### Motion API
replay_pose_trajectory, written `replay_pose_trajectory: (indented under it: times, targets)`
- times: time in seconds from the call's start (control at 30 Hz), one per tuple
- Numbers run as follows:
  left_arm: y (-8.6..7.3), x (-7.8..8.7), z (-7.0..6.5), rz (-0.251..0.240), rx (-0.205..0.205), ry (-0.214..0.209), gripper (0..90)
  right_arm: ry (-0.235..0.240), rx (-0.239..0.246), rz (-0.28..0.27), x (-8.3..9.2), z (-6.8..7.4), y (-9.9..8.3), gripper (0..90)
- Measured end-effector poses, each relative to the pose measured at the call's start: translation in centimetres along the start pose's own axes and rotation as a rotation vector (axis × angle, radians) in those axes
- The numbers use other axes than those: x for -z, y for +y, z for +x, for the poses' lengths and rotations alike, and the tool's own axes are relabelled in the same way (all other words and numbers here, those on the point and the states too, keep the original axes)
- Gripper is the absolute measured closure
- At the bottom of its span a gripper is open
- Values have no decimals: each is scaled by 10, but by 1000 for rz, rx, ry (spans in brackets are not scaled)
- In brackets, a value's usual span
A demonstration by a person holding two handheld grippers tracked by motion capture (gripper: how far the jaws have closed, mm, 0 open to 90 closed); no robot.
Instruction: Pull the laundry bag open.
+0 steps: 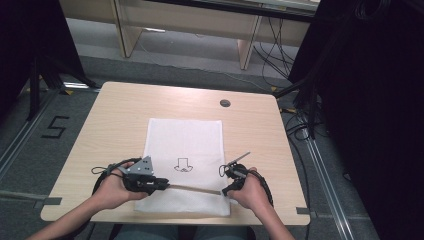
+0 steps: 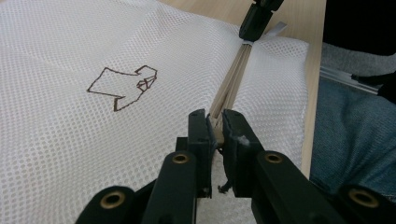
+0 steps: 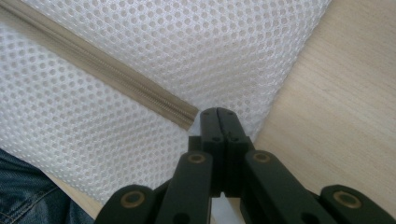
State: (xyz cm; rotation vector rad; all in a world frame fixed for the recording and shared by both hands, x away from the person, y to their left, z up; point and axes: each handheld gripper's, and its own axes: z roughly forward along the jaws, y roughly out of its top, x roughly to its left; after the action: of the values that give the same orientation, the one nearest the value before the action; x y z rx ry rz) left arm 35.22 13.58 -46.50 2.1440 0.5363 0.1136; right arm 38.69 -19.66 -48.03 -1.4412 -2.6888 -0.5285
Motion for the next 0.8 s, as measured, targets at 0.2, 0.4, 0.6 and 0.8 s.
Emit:
replay_pose_trajectory:
  times: [0.2,0.4,0.6,0.8]
  targets:
    - [0,3,1,-7,1,6,820,-4,-2,5,0,0,0,900]
    - [-1,3,2,-8,-10,0,820,-5,6,-2,0,0,0,900]
    - [-3,6,4,-12,12,5,820,0,-9,5,0,1,0,900]
    - [-9,12,6,-10,17,11,820,-3,1,9,1,1,1,900]
